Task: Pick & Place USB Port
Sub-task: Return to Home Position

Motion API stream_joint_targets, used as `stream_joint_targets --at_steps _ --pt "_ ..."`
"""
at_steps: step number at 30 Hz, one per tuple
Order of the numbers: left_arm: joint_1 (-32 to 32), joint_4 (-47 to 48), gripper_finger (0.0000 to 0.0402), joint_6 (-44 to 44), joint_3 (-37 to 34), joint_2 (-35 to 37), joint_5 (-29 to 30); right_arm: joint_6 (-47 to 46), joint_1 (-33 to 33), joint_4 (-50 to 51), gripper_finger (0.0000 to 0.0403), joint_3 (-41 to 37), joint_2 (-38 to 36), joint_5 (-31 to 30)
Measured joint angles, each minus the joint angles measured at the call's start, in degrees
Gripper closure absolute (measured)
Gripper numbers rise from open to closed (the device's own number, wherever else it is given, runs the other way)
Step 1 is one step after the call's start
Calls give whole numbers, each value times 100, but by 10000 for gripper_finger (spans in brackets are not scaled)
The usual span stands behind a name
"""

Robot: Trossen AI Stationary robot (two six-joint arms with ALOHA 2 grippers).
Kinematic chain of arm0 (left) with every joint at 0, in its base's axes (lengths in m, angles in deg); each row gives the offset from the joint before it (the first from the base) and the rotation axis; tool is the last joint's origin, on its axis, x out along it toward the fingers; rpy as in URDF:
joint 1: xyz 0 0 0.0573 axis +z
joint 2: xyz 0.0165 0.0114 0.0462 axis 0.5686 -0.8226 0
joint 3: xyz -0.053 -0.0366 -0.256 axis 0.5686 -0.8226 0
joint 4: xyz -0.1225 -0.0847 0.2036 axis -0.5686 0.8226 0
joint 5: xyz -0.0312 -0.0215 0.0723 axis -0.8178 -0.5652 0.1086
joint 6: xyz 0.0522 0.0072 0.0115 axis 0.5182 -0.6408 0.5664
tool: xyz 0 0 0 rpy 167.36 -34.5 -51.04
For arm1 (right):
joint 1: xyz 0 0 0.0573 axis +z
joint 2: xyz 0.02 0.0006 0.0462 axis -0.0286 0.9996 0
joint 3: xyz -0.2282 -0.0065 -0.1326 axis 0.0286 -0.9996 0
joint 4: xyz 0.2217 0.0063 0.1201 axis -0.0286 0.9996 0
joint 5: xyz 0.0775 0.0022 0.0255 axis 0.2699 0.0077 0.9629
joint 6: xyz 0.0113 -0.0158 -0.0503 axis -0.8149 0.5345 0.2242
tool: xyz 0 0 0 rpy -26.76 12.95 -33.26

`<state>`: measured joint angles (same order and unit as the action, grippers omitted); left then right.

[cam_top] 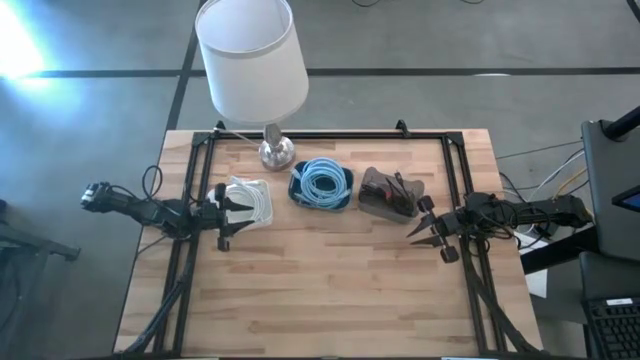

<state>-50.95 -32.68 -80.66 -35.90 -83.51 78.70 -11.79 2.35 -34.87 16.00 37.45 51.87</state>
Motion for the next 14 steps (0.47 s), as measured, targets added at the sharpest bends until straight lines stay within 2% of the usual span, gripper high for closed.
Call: stream_joint_targets --at_steps 14 --pt "1 -2 225 0 0 0 0 5 1 0 333 0 0 0"
